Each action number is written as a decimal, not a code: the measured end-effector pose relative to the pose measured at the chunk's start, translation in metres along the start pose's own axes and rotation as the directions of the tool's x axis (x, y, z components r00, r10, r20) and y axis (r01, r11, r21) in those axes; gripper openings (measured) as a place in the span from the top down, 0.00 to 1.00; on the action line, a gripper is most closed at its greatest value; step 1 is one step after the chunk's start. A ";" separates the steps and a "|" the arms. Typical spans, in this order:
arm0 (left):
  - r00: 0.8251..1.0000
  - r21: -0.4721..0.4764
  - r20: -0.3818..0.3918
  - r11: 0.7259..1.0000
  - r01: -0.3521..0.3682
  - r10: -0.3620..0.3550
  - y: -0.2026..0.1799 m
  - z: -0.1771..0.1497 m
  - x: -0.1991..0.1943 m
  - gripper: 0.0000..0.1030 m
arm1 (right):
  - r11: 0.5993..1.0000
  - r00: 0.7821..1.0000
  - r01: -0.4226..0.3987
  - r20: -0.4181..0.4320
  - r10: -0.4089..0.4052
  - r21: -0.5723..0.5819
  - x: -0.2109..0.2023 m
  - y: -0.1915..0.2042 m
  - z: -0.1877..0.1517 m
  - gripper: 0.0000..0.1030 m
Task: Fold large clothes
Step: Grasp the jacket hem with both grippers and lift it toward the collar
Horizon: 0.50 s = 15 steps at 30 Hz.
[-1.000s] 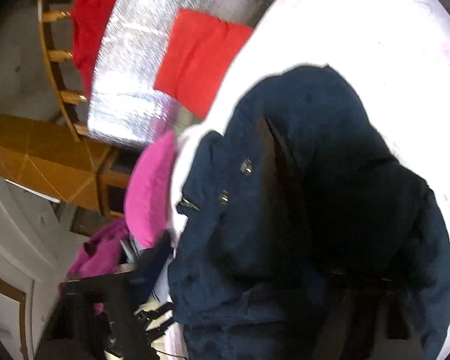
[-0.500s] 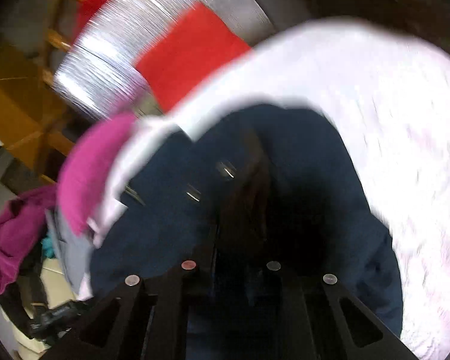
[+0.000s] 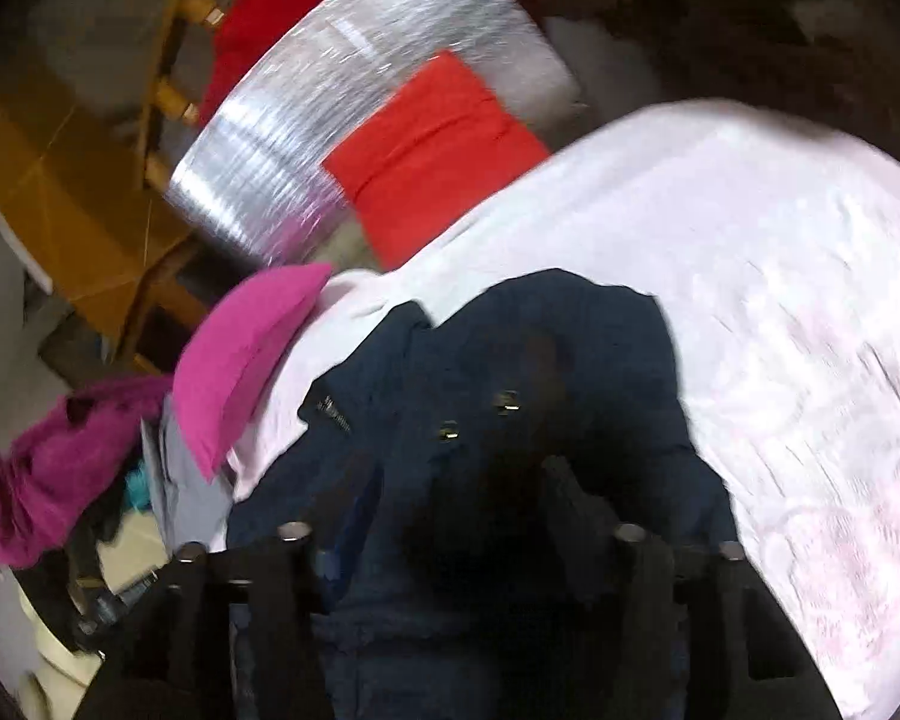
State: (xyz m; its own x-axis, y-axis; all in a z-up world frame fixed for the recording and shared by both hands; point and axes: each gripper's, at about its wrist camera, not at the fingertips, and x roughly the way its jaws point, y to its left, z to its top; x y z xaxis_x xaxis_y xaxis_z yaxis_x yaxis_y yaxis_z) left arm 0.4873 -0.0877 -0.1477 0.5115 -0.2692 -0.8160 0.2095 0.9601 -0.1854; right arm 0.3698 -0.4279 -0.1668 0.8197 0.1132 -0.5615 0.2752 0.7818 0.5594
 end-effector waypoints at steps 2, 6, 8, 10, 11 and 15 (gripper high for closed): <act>0.999 0.040 -0.045 0.999 -0.025 0.027 -0.014 -0.004 0.016 0.26 | 0.999 0.999 0.001 -0.039 -0.002 -0.034 0.016 0.013 -0.004 0.58; 0.984 0.088 -0.160 0.994 -0.064 0.078 -0.021 -0.016 0.049 0.26 | 0.996 0.985 0.055 -0.163 -0.065 -0.066 0.058 0.020 -0.019 0.59; 0.981 0.092 -0.177 0.994 -0.064 0.079 -0.020 -0.020 0.059 0.23 | 0.994 0.965 0.082 -0.242 -0.096 -0.067 0.078 0.013 -0.032 0.60; 0.978 0.120 -0.186 0.990 -0.071 0.093 -0.023 -0.022 0.062 0.22 | 0.994 0.964 0.083 -0.247 -0.099 -0.072 0.079 0.008 -0.039 0.62; 0.976 0.141 -0.187 0.987 -0.081 0.107 -0.026 -0.024 0.064 0.22 | 0.993 0.961 0.087 -0.257 -0.105 -0.081 0.079 0.008 -0.040 0.62; 0.974 0.152 -0.183 0.983 -0.106 0.133 -0.033 -0.022 0.064 0.22 | 0.990 0.937 0.100 -0.326 -0.127 -0.098 0.078 0.009 -0.033 0.67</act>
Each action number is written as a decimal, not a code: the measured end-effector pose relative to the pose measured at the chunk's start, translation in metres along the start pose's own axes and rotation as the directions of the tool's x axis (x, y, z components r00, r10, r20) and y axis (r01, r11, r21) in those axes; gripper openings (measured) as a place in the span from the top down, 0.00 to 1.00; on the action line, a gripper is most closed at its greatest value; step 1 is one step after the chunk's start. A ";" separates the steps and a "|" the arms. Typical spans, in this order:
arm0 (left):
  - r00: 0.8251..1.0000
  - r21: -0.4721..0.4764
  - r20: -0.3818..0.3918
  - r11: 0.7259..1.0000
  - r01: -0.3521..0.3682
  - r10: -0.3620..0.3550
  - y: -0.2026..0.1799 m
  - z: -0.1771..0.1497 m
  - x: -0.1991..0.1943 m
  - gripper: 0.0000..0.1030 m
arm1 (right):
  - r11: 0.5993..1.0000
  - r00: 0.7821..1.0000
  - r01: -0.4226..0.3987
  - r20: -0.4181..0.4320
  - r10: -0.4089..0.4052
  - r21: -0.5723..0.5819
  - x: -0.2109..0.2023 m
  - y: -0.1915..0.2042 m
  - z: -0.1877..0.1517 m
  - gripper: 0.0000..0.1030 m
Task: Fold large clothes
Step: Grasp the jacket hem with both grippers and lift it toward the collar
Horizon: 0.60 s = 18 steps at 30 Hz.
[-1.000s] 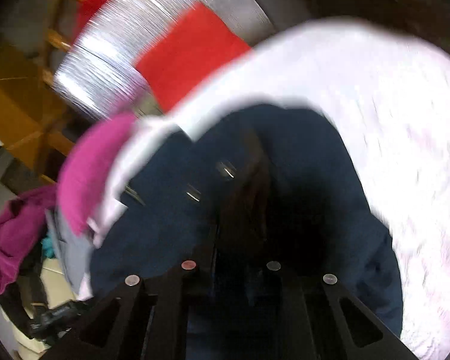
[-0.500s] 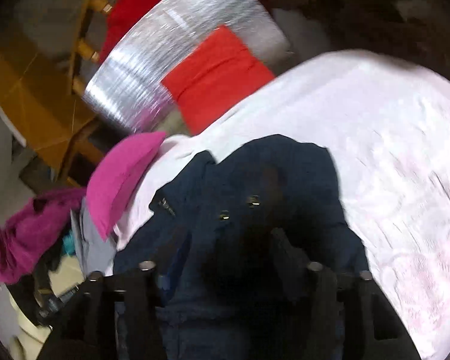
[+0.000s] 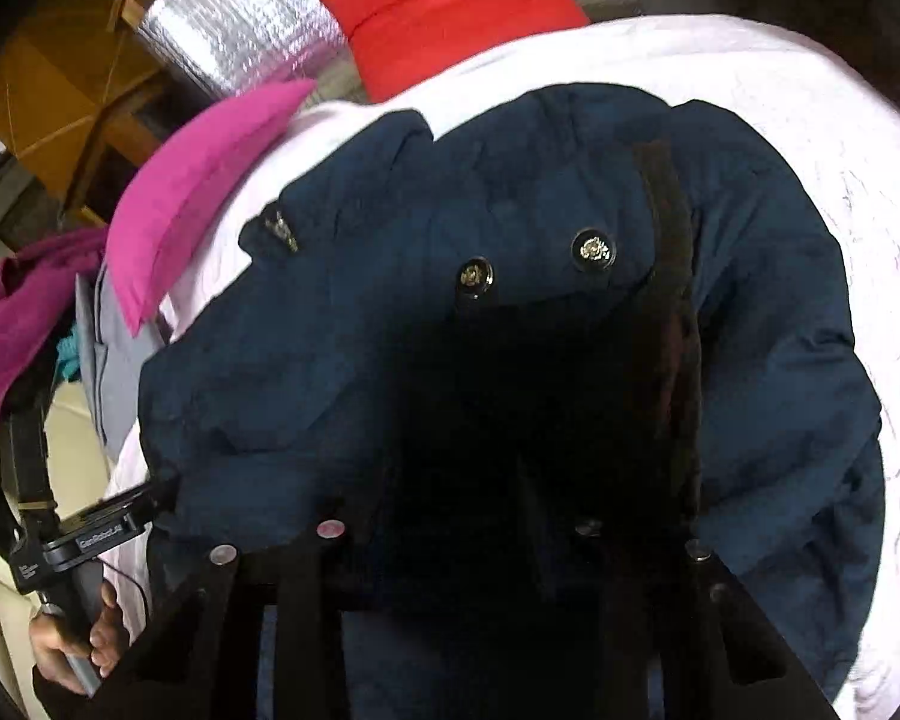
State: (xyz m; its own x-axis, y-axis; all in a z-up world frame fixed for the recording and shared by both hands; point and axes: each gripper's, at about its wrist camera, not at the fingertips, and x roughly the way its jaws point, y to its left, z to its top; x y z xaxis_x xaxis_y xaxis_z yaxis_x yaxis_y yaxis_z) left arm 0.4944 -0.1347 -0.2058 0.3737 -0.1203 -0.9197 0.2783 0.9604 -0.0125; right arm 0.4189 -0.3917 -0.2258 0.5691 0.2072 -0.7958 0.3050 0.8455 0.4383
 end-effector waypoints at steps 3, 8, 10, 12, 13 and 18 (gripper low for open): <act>1.000 -0.016 0.014 1.000 0.010 -0.009 0.007 0.005 -0.007 0.22 | 0.999 0.999 -0.035 -0.002 0.035 0.008 -0.013 0.002 0.006 0.64; 0.997 -0.075 0.079 0.997 0.012 -0.006 0.017 0.014 -0.021 0.22 | 0.992 0.987 -0.111 0.109 0.117 -0.056 -0.035 0.032 0.023 0.64; 0.996 -0.099 0.091 0.995 0.006 0.003 0.020 0.016 -0.021 0.22 | 0.990 0.986 -0.123 0.102 0.129 -0.068 -0.028 0.046 0.032 0.64; 0.996 -0.112 0.083 0.994 -0.016 0.025 0.023 0.018 -0.017 0.22 | 0.989 0.988 -0.117 0.088 0.124 -0.086 -0.012 0.061 0.040 0.64; 0.996 -0.112 0.076 0.993 -0.031 0.039 0.023 0.020 -0.013 0.22 | 0.989 0.990 -0.112 0.080 0.119 -0.092 -0.004 0.066 0.044 0.64; 0.997 -0.087 0.017 0.993 -0.075 0.076 0.023 0.020 0.009 0.21 | 0.995 0.999 -0.037 0.000 0.037 -0.089 0.050 0.070 0.048 0.65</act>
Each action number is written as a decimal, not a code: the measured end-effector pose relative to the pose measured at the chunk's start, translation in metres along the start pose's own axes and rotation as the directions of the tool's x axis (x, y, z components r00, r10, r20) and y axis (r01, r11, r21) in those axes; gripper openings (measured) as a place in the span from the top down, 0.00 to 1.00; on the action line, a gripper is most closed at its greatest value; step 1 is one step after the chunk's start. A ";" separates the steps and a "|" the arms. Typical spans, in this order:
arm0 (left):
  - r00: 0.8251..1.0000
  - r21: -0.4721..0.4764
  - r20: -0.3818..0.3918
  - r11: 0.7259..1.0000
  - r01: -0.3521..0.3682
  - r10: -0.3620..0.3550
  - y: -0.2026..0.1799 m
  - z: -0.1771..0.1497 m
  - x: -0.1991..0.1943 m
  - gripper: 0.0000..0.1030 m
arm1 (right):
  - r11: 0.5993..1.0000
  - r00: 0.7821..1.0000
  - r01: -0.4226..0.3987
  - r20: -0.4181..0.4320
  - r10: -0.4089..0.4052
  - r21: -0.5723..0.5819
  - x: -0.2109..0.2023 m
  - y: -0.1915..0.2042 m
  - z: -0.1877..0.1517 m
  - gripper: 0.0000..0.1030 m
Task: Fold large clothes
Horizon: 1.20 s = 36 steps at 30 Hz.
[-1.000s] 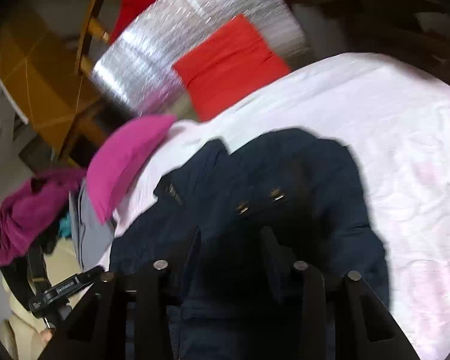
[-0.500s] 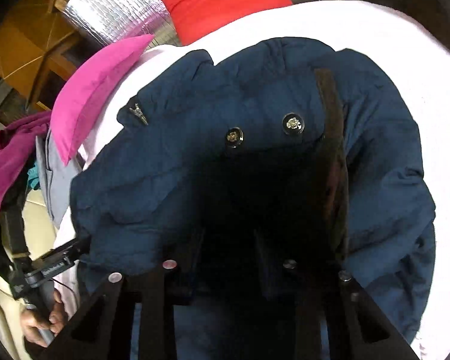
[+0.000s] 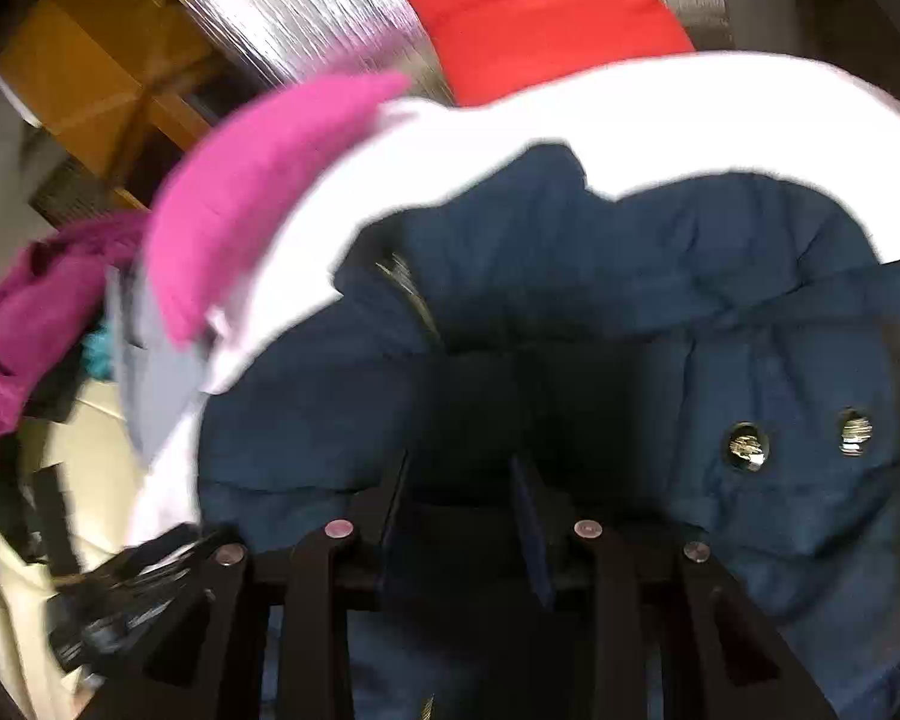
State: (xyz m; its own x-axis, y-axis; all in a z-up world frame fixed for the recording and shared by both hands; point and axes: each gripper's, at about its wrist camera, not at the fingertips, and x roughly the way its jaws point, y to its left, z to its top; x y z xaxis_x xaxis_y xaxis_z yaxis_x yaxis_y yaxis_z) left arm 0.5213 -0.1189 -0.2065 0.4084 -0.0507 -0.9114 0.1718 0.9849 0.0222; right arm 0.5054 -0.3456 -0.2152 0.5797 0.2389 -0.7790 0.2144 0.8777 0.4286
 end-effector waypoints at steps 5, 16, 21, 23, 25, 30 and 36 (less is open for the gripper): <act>0.999 -0.037 -0.016 0.999 0.034 -0.035 0.010 0.004 0.001 0.21 | 0.998 0.999 -0.049 0.004 0.049 0.037 -0.009 -0.010 -0.004 0.65; 1.000 0.064 0.004 0.998 -0.027 0.027 -0.011 -0.012 -0.012 0.21 | 0.996 0.997 -0.071 0.002 0.071 0.056 -0.065 -0.060 -0.056 0.60; 1.000 0.051 0.012 0.999 -0.007 0.006 -0.006 -0.013 -0.021 0.21 | 0.984 0.990 -0.142 0.004 0.142 0.108 -0.079 -0.075 -0.060 0.61; 1.000 0.018 0.014 1.000 0.002 -0.003 0.004 -0.013 -0.024 0.21 | 0.981 0.987 -0.154 0.060 0.148 0.115 -0.094 -0.083 -0.058 0.60; 1.000 -0.031 0.032 1.000 0.001 0.000 0.018 -0.010 -0.029 0.21 | 0.976 0.982 -0.145 0.143 0.122 0.164 -0.117 -0.102 -0.053 0.48; 0.999 -0.120 0.030 0.992 0.036 -0.032 0.042 -0.007 -0.029 0.21 | 0.963 0.981 -0.116 0.181 0.072 0.243 -0.130 -0.131 -0.052 0.35; 1.000 -0.054 -0.018 0.998 -0.024 0.023 0.029 -0.013 -0.015 0.21 | 0.963 0.989 -0.103 0.131 0.071 0.251 -0.096 -0.130 -0.056 0.68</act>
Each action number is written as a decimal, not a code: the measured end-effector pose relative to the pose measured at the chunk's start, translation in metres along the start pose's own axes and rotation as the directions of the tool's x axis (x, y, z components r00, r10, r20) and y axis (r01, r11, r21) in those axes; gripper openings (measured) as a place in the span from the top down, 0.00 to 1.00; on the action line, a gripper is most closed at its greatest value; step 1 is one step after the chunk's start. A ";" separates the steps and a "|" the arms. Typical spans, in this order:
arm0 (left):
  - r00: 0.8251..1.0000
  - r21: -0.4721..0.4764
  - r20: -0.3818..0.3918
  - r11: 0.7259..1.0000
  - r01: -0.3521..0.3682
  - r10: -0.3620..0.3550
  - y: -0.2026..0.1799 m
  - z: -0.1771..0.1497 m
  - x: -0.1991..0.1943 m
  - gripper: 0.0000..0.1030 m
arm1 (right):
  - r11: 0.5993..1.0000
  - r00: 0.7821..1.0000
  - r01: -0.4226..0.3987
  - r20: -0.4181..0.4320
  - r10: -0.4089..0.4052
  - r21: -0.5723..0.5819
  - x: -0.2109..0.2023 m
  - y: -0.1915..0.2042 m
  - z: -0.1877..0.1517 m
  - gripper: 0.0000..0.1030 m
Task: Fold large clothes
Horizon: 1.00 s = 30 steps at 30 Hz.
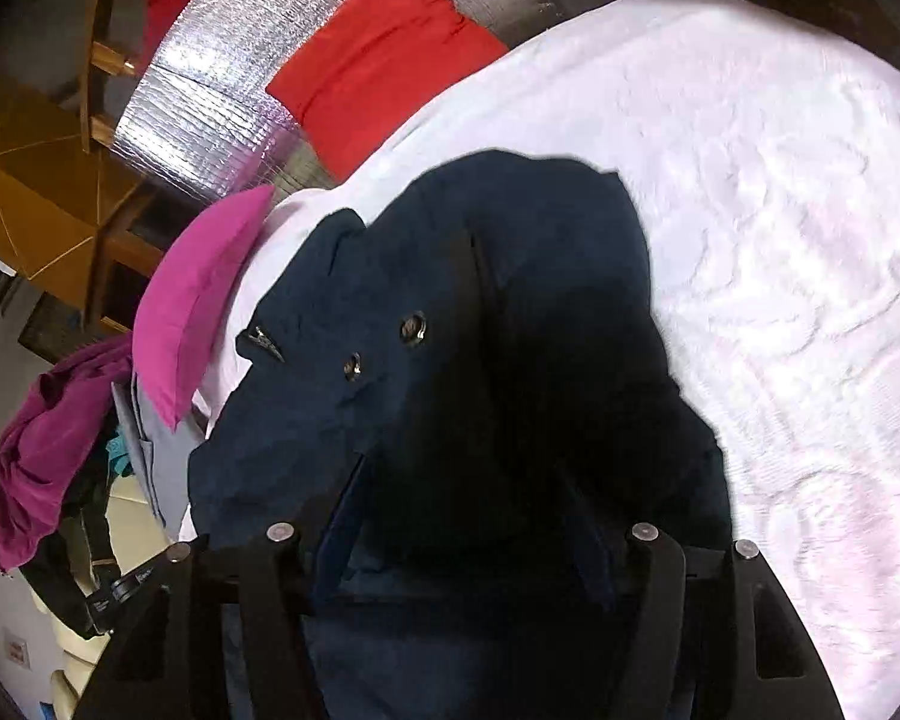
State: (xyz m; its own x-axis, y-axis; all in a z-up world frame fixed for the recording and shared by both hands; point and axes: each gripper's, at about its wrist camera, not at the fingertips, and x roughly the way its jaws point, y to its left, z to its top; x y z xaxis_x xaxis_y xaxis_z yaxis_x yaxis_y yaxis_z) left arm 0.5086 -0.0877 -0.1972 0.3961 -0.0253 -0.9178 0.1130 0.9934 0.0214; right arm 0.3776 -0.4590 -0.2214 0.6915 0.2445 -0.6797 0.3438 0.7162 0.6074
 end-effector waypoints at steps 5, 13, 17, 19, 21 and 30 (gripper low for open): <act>0.999 -0.036 -0.002 0.999 0.032 -0.032 0.008 0.004 -0.003 0.21 | 0.992 0.998 0.032 0.057 -0.025 -0.126 -0.011 0.025 -0.006 0.84; 1.000 0.000 -0.011 1.000 0.010 -0.010 0.009 0.003 0.002 0.21 | 0.993 0.994 0.104 0.017 -0.104 -0.059 0.007 0.006 -0.010 0.84; 1.000 -0.008 -0.001 1.000 0.013 -0.013 0.009 -0.001 -0.007 0.21 | 0.990 0.993 0.117 0.013 -0.116 -0.073 -0.008 0.014 -0.005 0.79; 0.999 -0.013 0.043 1.000 -0.011 0.012 0.012 0.000 -0.019 0.21 | 0.983 0.988 0.148 0.058 -0.143 -0.105 -0.022 0.024 -0.006 0.75; 0.995 -0.012 0.096 1.000 -0.020 0.021 0.014 0.001 -0.031 0.21 | 0.977 0.983 0.167 0.104 -0.154 -0.132 -0.035 0.032 -0.010 0.57; 0.982 0.120 0.166 0.990 0.070 -0.090 -0.036 -0.007 -0.045 0.21 | 0.949 0.982 0.138 0.167 -0.092 -0.285 -0.027 0.090 -0.025 0.51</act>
State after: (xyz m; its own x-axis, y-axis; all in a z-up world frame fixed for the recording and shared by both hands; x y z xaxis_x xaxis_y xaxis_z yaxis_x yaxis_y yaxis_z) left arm 0.4802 -0.1219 -0.1596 0.5304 -0.1327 -0.8373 0.2492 0.9685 0.0043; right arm 0.3733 -0.3848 -0.1588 0.7531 0.0648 -0.6547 0.2403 0.8993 0.3655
